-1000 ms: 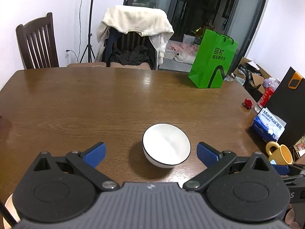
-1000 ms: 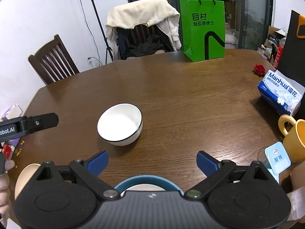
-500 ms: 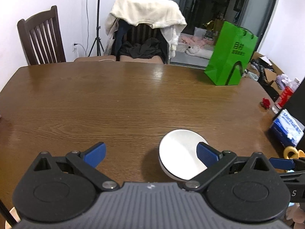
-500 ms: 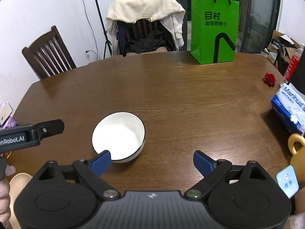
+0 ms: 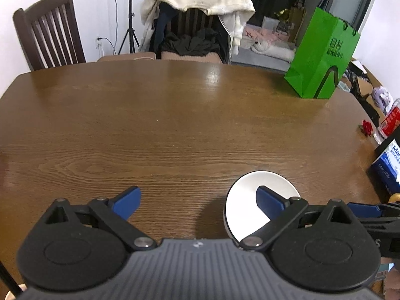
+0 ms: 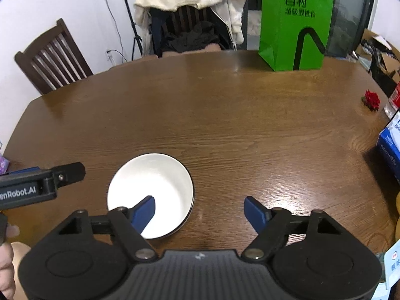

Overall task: Organize plates and bowls
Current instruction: 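Move both tools forward to the rim of the small white bowl, then close both grippers on the rim of the small white bowl, then lift the small white bowl and carry it toward the nested bowls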

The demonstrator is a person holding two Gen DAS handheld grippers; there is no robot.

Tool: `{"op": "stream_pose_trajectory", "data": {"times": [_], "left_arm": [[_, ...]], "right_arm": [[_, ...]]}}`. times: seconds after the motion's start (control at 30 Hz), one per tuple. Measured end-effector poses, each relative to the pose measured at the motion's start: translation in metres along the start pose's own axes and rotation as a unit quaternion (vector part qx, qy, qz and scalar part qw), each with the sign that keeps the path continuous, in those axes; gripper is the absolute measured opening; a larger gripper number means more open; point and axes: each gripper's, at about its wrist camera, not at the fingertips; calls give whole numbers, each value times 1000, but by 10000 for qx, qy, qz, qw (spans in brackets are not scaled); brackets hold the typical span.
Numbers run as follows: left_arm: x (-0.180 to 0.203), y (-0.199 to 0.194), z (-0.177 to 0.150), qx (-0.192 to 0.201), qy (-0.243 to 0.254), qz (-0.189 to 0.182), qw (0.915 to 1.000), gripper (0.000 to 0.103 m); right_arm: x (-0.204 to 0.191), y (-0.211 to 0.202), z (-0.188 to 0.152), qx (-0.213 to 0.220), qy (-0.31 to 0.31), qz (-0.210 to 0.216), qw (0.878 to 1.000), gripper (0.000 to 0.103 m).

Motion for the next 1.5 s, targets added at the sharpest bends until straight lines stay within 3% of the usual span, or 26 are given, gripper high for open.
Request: {"op": "stream_pose_trajectory", "data": {"times": [0.13, 0.3, 0.87, 1.2, 1.4, 1.5], "left_arm": [[1, 14, 0, -167, 39, -21, 9999, 95], [3, 31, -1, -421, 33, -63, 9991, 77], [16, 67, 4, -905, 103, -71, 9958, 59], [17, 74, 3, -1060, 134, -210, 9941, 20], [22, 76, 3, -1116, 172, -294, 9932, 10], [22, 77, 3, -1152, 171, -307, 9927, 9]], "right_arm": [[5, 18, 3, -200, 125, -59, 9997, 66], [8, 34, 5, -347, 217, -67, 9991, 59], [4, 63, 14, -682, 190, -8, 9975, 37], [-4, 72, 16, -763, 177, 94, 9969, 16], [-10, 73, 20, -787, 116, 149, 9967, 6], [-12, 74, 21, -794, 104, 108, 9967, 6]]}}
Point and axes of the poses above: each gripper's, at about its wrist camera, not at the fingertips, and y roughly the way its jaws point, x to its right, z to its top, and after that the axes turned 12 degrees about -y, right-handed
